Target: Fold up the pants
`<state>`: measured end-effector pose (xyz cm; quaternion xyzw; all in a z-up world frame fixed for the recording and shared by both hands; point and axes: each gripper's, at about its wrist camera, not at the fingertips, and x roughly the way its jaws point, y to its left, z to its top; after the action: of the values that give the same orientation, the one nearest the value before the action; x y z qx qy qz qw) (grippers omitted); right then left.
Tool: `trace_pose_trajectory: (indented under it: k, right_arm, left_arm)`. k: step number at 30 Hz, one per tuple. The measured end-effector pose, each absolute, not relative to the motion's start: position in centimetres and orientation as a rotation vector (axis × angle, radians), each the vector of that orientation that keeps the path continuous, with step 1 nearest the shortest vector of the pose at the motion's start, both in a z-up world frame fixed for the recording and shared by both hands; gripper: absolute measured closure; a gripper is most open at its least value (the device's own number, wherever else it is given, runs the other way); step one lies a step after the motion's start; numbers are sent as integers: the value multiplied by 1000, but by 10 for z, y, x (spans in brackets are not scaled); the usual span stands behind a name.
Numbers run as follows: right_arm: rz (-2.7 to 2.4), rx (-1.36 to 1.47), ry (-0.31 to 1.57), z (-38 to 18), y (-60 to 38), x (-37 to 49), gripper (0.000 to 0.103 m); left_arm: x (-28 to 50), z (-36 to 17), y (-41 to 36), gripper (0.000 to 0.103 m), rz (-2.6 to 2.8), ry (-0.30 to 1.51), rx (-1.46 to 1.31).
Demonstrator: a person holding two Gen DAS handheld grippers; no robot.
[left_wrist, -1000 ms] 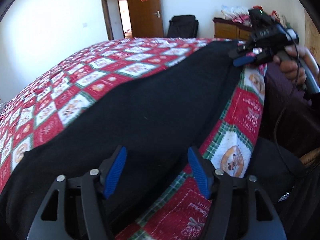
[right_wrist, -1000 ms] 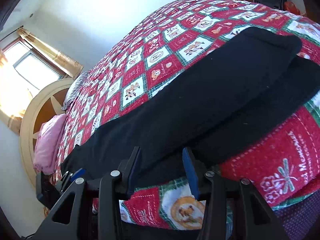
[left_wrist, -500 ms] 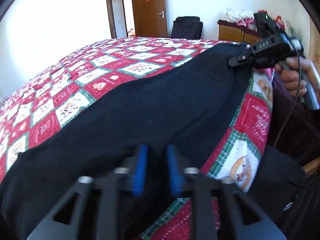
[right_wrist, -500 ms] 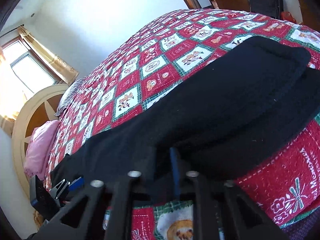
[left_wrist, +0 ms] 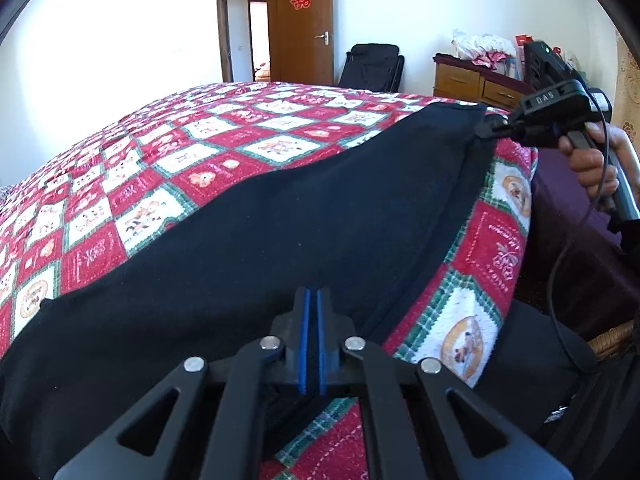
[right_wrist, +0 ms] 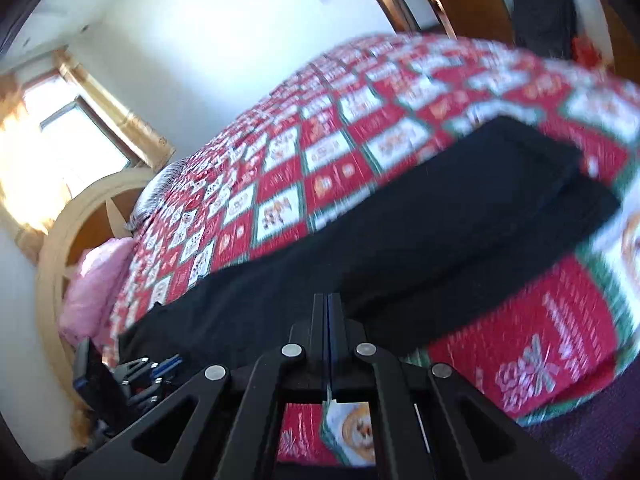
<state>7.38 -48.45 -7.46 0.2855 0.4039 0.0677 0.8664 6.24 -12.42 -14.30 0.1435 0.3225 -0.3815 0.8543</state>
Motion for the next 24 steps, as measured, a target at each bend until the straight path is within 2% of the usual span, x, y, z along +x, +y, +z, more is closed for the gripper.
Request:
trace_pose_trajectory:
  k: [1,2,3,4,6,8,9,12,13,14,15,16,17,24]
  right_arm:
    - [133,618,861,-80,-487,75,97]
    - [125,634,871,-84,-489,76,76]
    - [139,657,869,-87,-489,76,60]
    - [154,671,857,-87,-489,76,50]
    - [139,638,852,-86,-484,78,51]
    - [142,632,845,-86,-480,81,51]
    - [129,624,858,-87,-478,85,51]
    - [102,618,873,-89,-471,94,51]
    - [99,616,871,-90,-470,96,56]
    - [90,612,869,-92,-468,99,68]
    - [82,617,869,-95,-468,101,75]
    - [79,620,874,-99,-468,102,91]
    - [79,614,877,-101,-467,103,98]
    - [114,530,753,-64,-459,88,100]
  left_arm:
    - [63,-144,-124,99,-802,682,296]
    - [63,-144,-123,99,-804,680,288]
    - [61,-143,-123,99,-809,673,283]
    - [59,-141,-123,98,-825,662,277]
    - [55,-140,-126,83,-842,649,284]
    - [50,-142,-133,50,-838,635,315]
    - [47,-143,-135,46,-835,621,331]
    - [45,-147,-144,43,-834,623,375]
    - [46,-150,-148,43,-828,627,391]
    - [48,-152,-150,43,-824,632,404]
    - [50,-155,-152,43,-817,639,416]
    - [51,-157,-151,43,-813,638,423]
    - [51,-157,-151,43,-811,632,424]
    - [46,-155,-151,43,-811,616,424]
